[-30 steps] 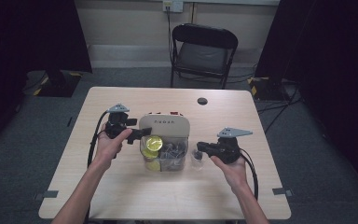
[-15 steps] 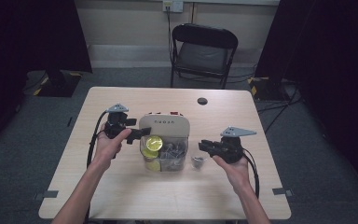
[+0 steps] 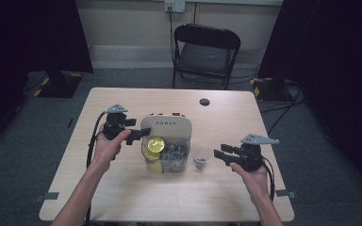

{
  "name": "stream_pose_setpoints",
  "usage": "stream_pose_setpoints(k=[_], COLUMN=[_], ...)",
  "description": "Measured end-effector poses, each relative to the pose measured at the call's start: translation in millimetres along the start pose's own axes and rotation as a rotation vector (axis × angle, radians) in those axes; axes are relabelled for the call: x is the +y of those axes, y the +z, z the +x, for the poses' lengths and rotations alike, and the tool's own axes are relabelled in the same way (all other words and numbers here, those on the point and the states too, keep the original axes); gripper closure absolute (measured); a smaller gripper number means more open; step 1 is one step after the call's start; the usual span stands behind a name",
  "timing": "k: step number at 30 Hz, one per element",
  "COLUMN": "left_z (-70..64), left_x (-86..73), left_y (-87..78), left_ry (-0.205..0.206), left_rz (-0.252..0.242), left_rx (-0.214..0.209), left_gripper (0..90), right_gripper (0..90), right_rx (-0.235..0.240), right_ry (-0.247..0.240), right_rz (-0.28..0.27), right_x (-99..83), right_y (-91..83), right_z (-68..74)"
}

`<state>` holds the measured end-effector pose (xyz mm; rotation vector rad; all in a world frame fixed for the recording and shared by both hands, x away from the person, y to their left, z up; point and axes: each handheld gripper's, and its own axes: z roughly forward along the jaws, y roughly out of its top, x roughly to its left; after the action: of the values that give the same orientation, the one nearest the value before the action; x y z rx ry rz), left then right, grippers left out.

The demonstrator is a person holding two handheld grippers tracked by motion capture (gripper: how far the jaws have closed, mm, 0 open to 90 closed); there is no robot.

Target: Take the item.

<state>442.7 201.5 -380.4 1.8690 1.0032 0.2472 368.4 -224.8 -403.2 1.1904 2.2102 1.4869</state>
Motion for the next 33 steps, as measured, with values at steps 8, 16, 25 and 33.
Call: stream_pose_setpoints(k=[8,16,25,33], left_z=[4.2,9.1,26.0,36.3], left_x=[-0.2,-0.6,2.9,7.1], left_y=[-2.4,-9.6,-21.7,-26.3], left_ry=[-0.01,-0.024,-0.036,-0.074], left_rz=[-0.006,-0.017,-0.035,-0.077], left_rx=[0.005,0.014,-0.014,0.026], left_gripper=[16.1,16.2,15.3,17.5], right_gripper=[47.3,38.7,26.2,15.6], right_rx=[-0.073,-0.137,-0.246,-0.317], right_ry=[0.035,0.037,0.054,0.044], right_rz=[0.031,0.1,0.198,0.231], right_x=[-23.6,-48.8,-69.7,-77.9], right_y=[-14.1,-11.9,2.1,4.6], right_z=[-15.0,-23.2,-41.0,-47.5])
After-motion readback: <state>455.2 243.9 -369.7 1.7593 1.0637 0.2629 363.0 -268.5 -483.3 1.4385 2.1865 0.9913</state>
